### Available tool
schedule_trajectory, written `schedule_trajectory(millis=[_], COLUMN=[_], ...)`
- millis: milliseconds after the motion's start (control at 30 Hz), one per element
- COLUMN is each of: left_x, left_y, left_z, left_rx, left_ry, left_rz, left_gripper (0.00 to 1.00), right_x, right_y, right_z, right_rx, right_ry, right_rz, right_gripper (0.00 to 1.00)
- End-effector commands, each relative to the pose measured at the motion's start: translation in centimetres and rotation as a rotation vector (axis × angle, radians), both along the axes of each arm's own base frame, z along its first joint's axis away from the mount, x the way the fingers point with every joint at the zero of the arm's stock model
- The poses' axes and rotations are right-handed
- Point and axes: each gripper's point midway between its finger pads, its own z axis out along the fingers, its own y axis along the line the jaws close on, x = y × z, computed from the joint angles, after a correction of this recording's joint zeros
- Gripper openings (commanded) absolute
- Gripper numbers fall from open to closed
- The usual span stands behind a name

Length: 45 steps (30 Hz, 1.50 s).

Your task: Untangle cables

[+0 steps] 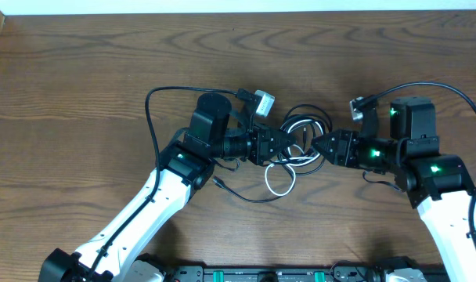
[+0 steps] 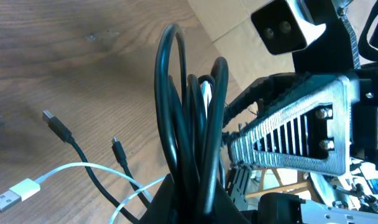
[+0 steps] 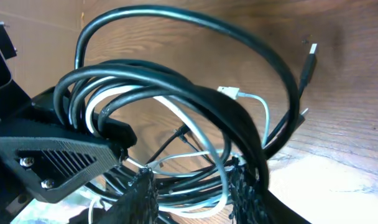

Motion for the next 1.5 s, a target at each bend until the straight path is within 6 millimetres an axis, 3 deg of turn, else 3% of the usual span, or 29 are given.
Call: schedule_trajectory(millis=[0,133,167,233,267,367,533,700,900,1067,1200,1467], left_x=[-0.7,-1.8,-2.0,-2.1,-2.1,-2.0,-0.5,0.2,1.8,3.4,3.9,3.1], left_y=[-0.3,-0.7,-0.7,-0.7,-0.7,-0.6,0.1,0.4,1.4,3.4,5.2,5.7], left_z=[1.3,2.1,2.3,2.4,2.4,2.3,0.7,0.1,-1.2,-3.7,-5.6,-6.7], left_rx=[-0.037,-0.078,-0.087,-0.09,-0.09,-0.086,-0.016,0.016,0.087,0.212,0.29,0.326], left_ry=[-0.016,-0.021,-0.023,-0.024,-0.024,-0.042,-0.011,-0.004,-0.006,0.032,0.122,0.182], left_rz=[-0.048,-0.119,-0.134,-0.139,-0.138,-0.138,-0.035,0.011,0.124,0.274,0.399,0.405], left_gripper=[0.08,0.08,0.08,0.08,0.08,0.08,0.1,0.32,0.43,0.88,0.89,0.91], right_x=[-0.2,0.1,0.2,0.2,0.2,-0.4,-2.4,-3.6,-4.6,-5.7,-6.0,-4.9], right_y=[0.5,0.8,0.9,0.9,0.9,1.5,2.9,2.8,2.8,3.1,3.5,3.8], right_z=[0.5,0.2,0.0,-0.3,-0.5,0.1,2.9,3.5,4.3,5.8,7.0,8.8], right_rx=[0.002,-0.001,-0.003,-0.01,-0.017,0.012,0.113,0.105,0.107,0.147,0.185,0.229], right_ry=[-0.027,-0.025,-0.021,-0.021,-0.025,-0.063,-0.2,-0.241,-0.27,-0.331,-0.379,-0.417], right_rz=[0.026,0.037,0.04,0.051,0.061,0.133,0.31,0.344,0.356,0.401,0.43,0.397], right_gripper=[0.36,0.34,0.28,0.02,0.01,0.01,0.01,0.01,0.01,0.01,0.01,0.01])
